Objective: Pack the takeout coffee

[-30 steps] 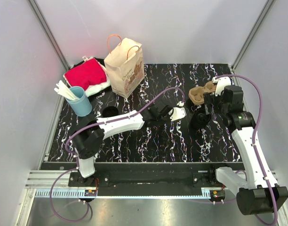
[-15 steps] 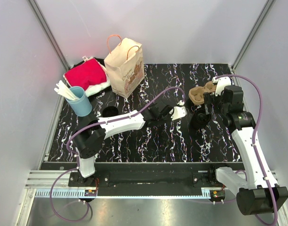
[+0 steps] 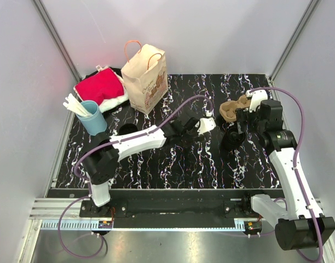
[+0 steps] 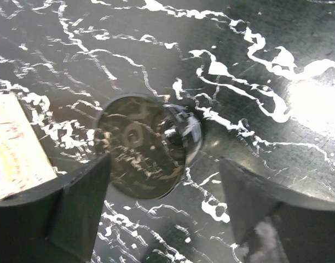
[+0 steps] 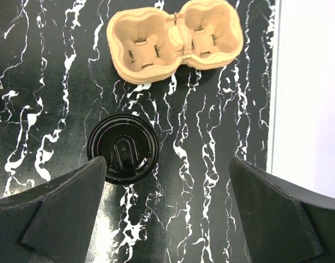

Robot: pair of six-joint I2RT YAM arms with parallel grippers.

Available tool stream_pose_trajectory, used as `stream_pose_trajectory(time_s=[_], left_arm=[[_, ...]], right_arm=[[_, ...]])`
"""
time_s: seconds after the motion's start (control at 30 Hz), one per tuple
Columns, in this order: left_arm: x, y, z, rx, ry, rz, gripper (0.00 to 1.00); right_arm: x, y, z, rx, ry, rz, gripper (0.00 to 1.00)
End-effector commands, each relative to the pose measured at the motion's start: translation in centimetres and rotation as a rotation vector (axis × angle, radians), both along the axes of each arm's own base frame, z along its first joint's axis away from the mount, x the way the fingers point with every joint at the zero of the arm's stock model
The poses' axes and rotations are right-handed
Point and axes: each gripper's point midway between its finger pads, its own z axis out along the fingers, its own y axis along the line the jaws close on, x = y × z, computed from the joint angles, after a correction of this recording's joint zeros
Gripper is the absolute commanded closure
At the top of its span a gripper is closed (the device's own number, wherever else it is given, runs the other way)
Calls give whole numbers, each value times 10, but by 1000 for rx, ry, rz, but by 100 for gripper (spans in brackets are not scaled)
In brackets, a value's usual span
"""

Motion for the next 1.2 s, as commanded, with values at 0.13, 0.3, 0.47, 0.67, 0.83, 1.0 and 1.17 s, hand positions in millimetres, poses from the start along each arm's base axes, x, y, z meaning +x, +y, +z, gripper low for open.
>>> stream_pose_trajectory(time_s=[0.13,0.3,0.47,0.67,0.83,1.0,1.17], left_arm=[[8,17,140,-184,-208,22,1],[-3,48,158,-203,-220,51,1],[-4,84,158,-209,-190,61,1],[1,122,154,-297,-83,73,1],[-8,128,144,-315,-71,60,1],[-12,130,143,-333,-76,67,1],[-14,128,139,-341,-48,71,1]], right_arm=[[7,6,-21,-7,96,52,0],[9,3,-42,-44,182,75,5],[15,-3,-63,-42,247,101,13],[21,-4,-82,33,288,142,20],[28,-5,-99,45,308,133,24],[32,0,-110,79,330,140,30],[35,-2,-115,75,332,121,34]])
